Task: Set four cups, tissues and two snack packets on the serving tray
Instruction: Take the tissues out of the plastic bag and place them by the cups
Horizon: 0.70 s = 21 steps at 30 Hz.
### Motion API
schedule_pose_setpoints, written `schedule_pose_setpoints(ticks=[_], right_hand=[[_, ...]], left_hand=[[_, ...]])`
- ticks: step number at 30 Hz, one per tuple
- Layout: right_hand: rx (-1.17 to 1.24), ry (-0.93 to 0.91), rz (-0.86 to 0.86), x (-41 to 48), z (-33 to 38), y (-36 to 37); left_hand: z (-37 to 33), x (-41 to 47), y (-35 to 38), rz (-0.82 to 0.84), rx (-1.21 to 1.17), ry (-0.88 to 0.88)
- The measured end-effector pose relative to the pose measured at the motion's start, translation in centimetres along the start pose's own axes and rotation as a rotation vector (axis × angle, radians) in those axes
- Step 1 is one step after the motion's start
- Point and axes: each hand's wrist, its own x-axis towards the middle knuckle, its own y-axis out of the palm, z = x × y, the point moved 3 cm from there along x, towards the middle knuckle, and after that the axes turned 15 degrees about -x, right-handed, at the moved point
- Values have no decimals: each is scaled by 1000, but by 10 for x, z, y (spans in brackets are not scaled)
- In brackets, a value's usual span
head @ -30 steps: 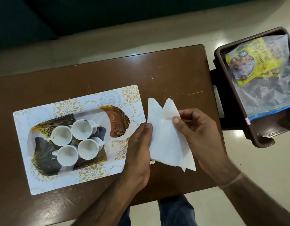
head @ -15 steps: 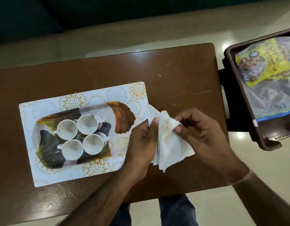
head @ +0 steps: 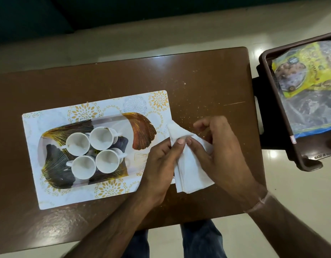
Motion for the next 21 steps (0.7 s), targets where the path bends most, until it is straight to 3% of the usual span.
schedule_pose_setpoints(ticks=[2,4,7,9,13,18,21], right_hand=[[-124,-47,-36,-10,5,-1],[-184,-114,40,-25,8,1],[-121,-122,263,-42,6,11],[-22,-92,318,-46,1,18],[371,141,201,-48,-11,25],[1267,716,293,-59,-7,53],[1516,866,328,-67,6,68]], left_hand=[[-3,0,0,-59,-12,30],[-4,-1,0,-99,-98,-15],[-7,-7,1,-77,-269,-205],[-9,-10,0,-25,-295,-269],[-14,-12,-15,-2,-107,-214],[-10,-17,-54,-162,340,29],[3,-22,-68,-82,363,-134]])
